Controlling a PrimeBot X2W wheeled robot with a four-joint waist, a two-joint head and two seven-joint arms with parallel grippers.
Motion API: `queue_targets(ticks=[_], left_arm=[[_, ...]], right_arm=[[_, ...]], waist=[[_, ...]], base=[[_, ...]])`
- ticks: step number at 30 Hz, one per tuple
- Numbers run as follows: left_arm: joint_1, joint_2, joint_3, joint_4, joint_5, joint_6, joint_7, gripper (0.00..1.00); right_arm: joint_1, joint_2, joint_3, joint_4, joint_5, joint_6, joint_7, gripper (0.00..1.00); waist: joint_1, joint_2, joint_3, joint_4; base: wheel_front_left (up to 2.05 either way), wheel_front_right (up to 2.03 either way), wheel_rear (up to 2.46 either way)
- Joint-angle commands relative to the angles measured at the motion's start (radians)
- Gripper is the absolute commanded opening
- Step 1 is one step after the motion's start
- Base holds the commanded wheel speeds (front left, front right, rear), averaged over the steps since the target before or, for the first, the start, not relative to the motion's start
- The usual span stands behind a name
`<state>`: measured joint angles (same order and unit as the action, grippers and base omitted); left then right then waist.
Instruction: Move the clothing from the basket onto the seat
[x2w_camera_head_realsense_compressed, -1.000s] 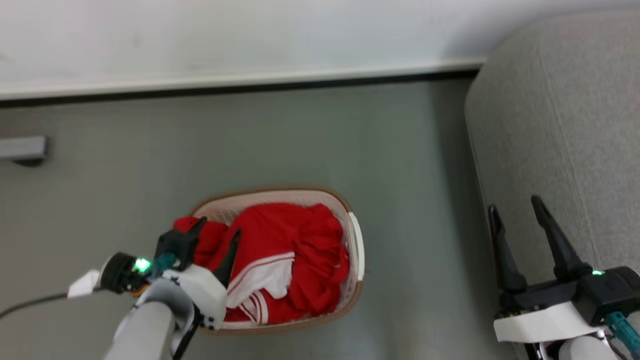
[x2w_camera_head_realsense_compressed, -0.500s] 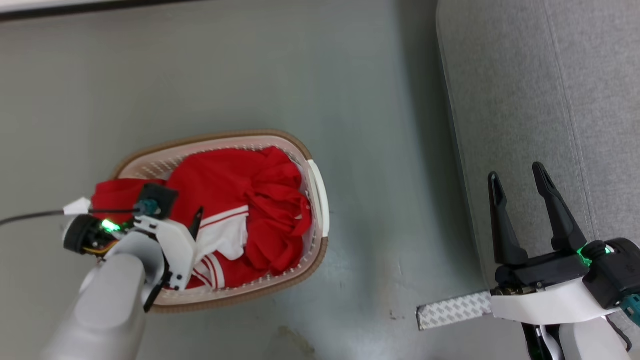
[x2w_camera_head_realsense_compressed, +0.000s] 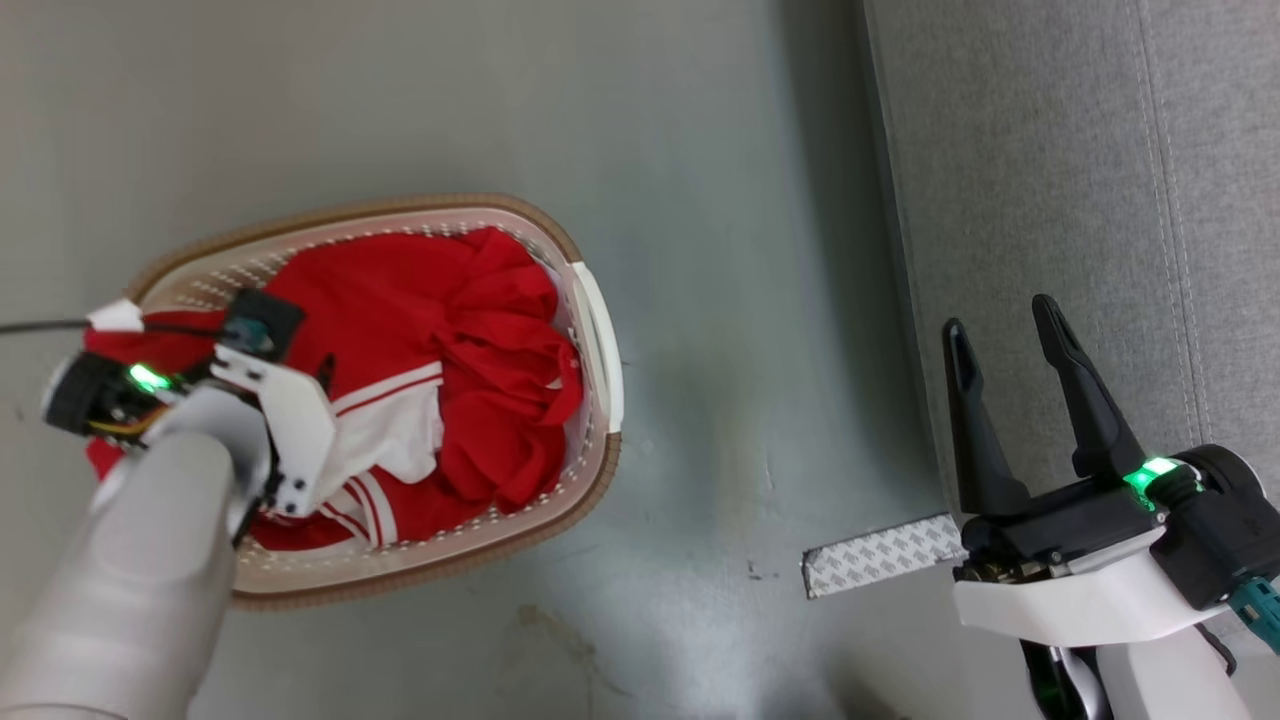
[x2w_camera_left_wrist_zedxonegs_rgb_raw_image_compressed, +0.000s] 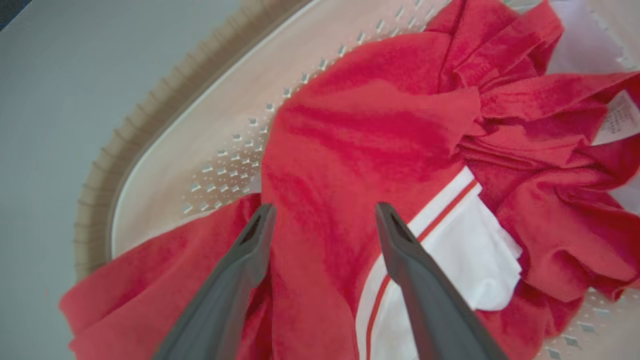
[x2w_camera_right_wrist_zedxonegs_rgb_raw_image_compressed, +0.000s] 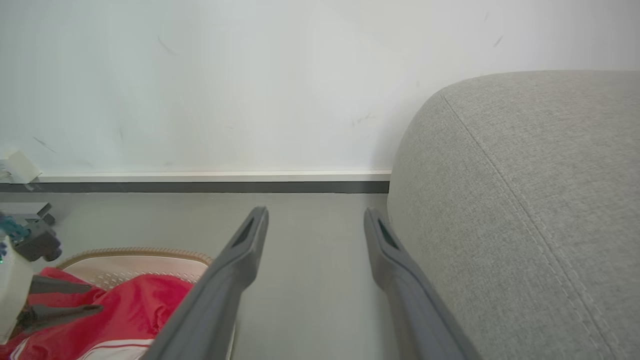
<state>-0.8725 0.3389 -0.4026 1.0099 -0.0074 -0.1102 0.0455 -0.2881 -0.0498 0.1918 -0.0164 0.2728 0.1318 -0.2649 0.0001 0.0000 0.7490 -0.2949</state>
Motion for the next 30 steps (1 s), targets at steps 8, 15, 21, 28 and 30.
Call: queue_targets(ticks=[8, 15, 21, 28, 30], left_arm=[[-0.058, 0.048, -0.022, 0.028, 0.029, 0.016, 0.050, 1.00], [-0.079, 0.067, -0.036, 0.035, 0.031, 0.020, 0.085, 1.00], [-0.088, 0.075, -0.042, 0.027, 0.017, 0.021, 0.103, 1.00], [-0.089, 0.096, -0.054, 0.019, 0.015, 0.024, 0.106, 1.00], [-0.091, 0.107, -0.059, 0.017, 0.020, 0.028, 0.106, 1.00]], right_arm=[[-0.016, -0.001, 0.068, -0.026, 0.026, -0.002, 0.001, 1.00], [-0.007, -0.001, 0.087, -0.044, 0.039, -0.002, 0.001, 1.00], [-0.011, -0.001, 0.096, -0.057, 0.053, -0.002, 0.001, 1.00], [-0.015, -0.001, 0.094, -0.067, 0.060, -0.002, 0.001, 1.00], [-0.012, -0.001, 0.091, -0.068, 0.061, -0.002, 0.001, 1.00]], waist=[[-0.0001, 0.0000, 0.046, -0.029], [-0.0001, 0.0000, 0.071, -0.044], [-0.0001, 0.0000, 0.094, -0.055], [-0.0001, 0.0000, 0.120, -0.070], [-0.0001, 0.0000, 0.127, -0.072]], base=[[0.00, 0.00, 0.00], [0.00, 0.00, 0.00], [0.00, 0.00, 0.00], [0.00, 0.00, 0.00], [0.00, 0.00, 0.00]])
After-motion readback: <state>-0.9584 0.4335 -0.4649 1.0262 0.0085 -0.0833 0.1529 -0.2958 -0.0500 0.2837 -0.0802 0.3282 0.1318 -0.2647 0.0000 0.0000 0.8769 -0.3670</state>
